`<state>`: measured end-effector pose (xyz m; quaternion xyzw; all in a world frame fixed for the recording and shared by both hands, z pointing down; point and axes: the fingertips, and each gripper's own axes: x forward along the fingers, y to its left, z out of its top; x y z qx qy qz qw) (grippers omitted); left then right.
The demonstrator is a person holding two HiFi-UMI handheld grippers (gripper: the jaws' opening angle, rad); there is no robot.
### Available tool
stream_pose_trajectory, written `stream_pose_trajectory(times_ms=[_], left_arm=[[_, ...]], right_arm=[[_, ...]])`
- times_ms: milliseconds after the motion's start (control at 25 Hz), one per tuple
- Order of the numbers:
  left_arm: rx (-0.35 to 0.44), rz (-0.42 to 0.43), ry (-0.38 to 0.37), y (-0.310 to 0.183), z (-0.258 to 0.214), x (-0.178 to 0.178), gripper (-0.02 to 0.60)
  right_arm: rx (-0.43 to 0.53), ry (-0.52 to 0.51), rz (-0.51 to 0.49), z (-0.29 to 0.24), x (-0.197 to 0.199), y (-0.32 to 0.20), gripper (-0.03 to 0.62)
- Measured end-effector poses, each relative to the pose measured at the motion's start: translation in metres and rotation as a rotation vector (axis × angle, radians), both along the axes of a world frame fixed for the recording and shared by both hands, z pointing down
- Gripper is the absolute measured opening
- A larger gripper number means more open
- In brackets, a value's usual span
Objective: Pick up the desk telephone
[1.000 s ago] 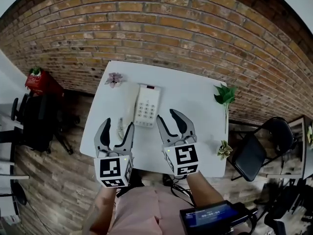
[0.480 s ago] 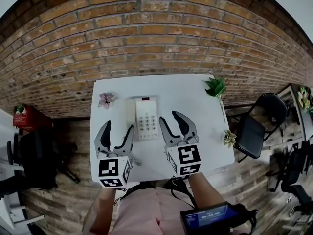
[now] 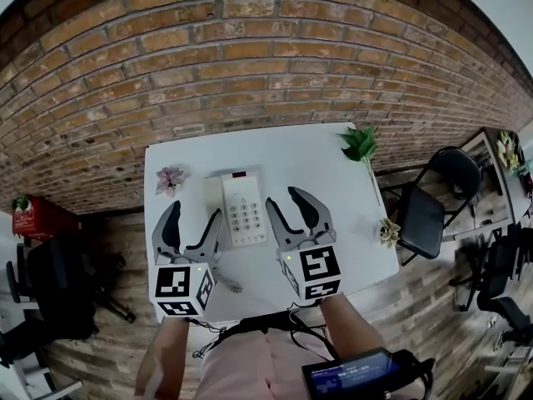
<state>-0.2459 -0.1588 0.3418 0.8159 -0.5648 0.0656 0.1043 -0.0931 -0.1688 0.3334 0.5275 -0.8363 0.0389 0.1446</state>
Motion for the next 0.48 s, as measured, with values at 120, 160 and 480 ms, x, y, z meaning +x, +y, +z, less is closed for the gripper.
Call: stream_pose_trajectory(times_ms=[120, 160, 480], left_arm=[[-0.029, 0.010, 0.004, -0.021, 0.009, 0.000, 0.342], [-0.041, 0.013, 0.014, -0.028, 0.012, 0.001, 0.344], [-0.139, 0.027, 0.041, -0.063, 0.048, 0.003, 0.359]], right_arm=[[-0.015, -0.005, -0.005, 0.009, 0.000, -0.019, 0.176], [-0.021, -0.008, -0.007, 0.012, 0.000, -0.025, 0.176], [-0.092, -0.029, -0.030, 0.043, -0.006, -0.065, 0.187]])
